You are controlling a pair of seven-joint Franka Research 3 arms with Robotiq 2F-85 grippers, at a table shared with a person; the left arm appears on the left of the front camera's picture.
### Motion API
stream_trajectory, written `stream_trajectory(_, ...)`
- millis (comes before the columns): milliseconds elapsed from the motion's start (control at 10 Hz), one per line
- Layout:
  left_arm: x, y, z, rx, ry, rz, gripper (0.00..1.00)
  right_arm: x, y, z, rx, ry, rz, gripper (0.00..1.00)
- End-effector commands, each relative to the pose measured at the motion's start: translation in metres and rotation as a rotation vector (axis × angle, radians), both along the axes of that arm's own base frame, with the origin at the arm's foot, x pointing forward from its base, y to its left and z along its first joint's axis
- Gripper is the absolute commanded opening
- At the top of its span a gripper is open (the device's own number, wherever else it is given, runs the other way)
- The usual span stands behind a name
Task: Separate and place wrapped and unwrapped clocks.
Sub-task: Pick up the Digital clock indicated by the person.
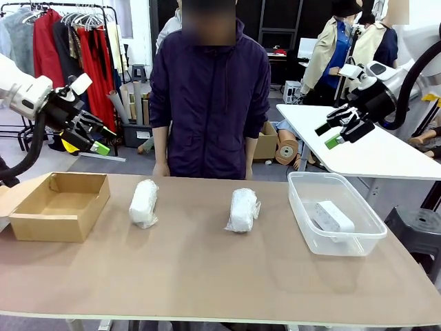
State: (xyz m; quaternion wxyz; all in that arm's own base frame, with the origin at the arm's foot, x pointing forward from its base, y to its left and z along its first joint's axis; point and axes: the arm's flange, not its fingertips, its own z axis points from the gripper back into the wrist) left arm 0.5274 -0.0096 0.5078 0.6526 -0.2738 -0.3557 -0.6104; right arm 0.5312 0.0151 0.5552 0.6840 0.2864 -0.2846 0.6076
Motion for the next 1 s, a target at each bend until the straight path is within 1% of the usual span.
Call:
stream_trajectory(0, -0.0016, -0.0007, 0.0016, -0.007, 0.000, 0.001, 1.00, 0.0005, 0.0003, 0.0052, 0.003, -0.005, 0.007, 1.00)
stream_trajectory(900, -0.0016, -0.0007, 0.0016, -0.007, 0.000, 0.001, 1.00, 0.0005, 0.0003, 0.0052, 0.003, -0.005, 0.007, 1.00)
